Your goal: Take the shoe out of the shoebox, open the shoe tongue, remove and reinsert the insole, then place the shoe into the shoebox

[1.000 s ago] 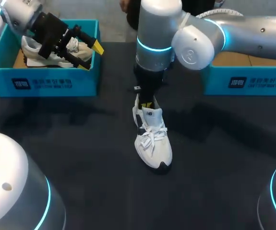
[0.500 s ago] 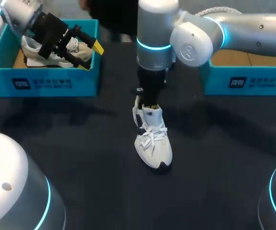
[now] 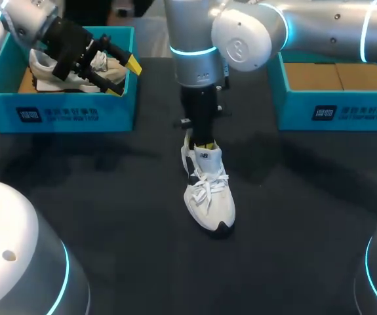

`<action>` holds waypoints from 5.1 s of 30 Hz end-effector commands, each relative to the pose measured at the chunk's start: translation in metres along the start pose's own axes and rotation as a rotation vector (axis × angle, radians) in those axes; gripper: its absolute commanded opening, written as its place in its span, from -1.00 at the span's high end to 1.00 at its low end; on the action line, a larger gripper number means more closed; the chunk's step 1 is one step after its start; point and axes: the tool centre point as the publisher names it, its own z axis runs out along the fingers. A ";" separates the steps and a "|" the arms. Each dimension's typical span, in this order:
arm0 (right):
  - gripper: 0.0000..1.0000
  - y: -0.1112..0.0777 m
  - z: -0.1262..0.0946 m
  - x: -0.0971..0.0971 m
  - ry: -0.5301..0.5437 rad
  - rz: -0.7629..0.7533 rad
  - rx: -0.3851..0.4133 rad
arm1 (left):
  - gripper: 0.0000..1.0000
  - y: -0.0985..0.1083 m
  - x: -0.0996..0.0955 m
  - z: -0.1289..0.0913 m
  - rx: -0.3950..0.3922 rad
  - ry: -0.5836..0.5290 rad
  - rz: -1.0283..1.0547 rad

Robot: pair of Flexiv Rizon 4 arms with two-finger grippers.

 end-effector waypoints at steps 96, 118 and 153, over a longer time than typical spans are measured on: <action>0.27 -0.089 -0.024 0.025 0.033 0.172 0.027 | -1.00 -0.001 -0.001 0.000 -0.001 0.004 0.000; 0.20 -0.041 -0.018 0.002 -0.020 0.193 -0.015 | -1.00 -0.001 -0.001 0.000 -0.001 0.004 0.000; -0.27 -0.051 -0.064 -0.004 -0.138 -0.815 -0.377 | -1.00 -0.001 -0.001 0.000 -0.001 0.004 0.000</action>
